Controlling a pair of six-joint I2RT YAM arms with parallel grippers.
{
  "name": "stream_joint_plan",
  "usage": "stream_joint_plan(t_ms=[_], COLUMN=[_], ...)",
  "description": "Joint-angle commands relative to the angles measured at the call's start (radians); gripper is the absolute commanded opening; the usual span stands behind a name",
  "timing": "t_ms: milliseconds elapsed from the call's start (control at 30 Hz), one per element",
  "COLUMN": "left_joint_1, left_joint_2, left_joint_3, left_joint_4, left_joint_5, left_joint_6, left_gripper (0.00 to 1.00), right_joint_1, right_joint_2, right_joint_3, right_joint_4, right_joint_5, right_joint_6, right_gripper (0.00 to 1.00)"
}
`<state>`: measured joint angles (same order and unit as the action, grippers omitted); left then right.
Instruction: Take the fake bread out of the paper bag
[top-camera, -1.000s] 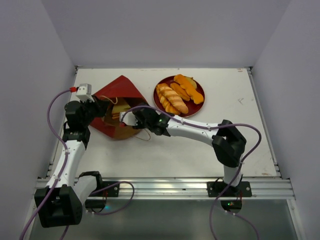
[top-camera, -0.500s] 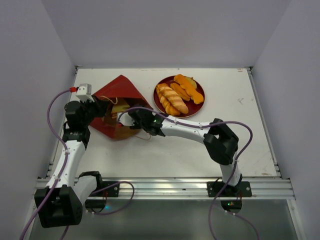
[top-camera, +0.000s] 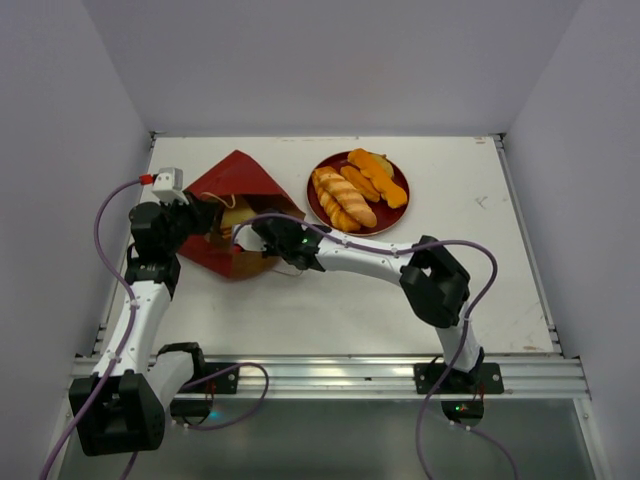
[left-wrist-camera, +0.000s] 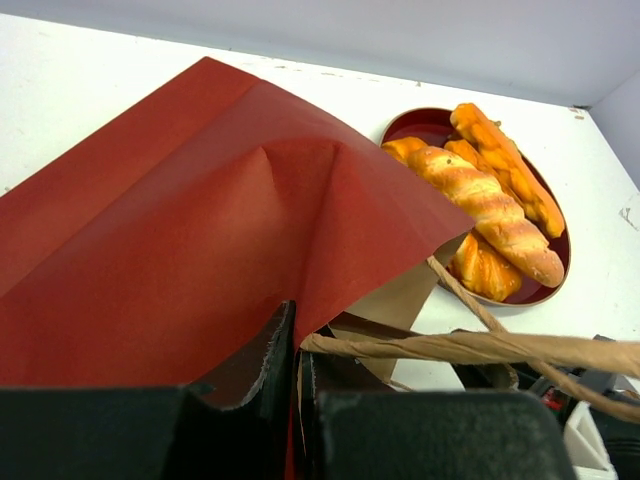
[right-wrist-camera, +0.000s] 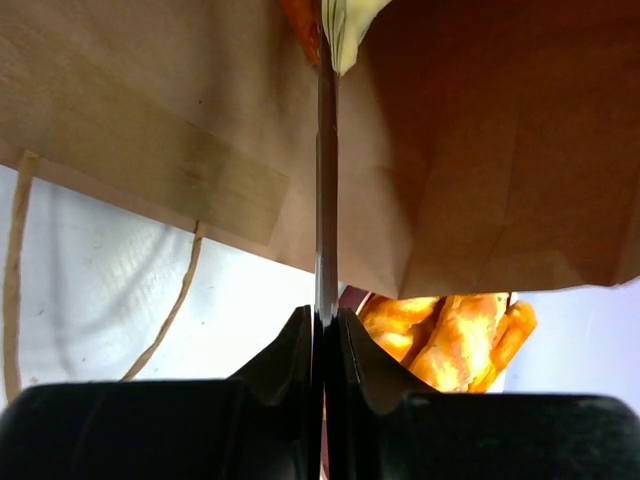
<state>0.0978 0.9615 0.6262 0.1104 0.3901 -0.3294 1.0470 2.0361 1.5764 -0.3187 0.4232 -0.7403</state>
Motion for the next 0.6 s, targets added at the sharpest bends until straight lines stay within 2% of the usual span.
stream_joint_plan(t_ms=[0,567], left_joint_1=[0.005,0.005], left_joint_2=[-0.020,-0.020], left_joint_3=[-0.003,0.003], left_joint_4=[0.023,0.008], left_joint_5=[0.009,-0.022], left_joint_6=[0.006,0.013], left_gripper=[0.09,0.09], right_joint_1=[0.005,-0.013], right_joint_2=[-0.112,-0.573], right_joint_3=[-0.007,-0.226], right_joint_4=[-0.068,-0.258], right_joint_5=[-0.079,-0.340], right_joint_6=[0.022,0.021], right_gripper=[0.00,0.00])
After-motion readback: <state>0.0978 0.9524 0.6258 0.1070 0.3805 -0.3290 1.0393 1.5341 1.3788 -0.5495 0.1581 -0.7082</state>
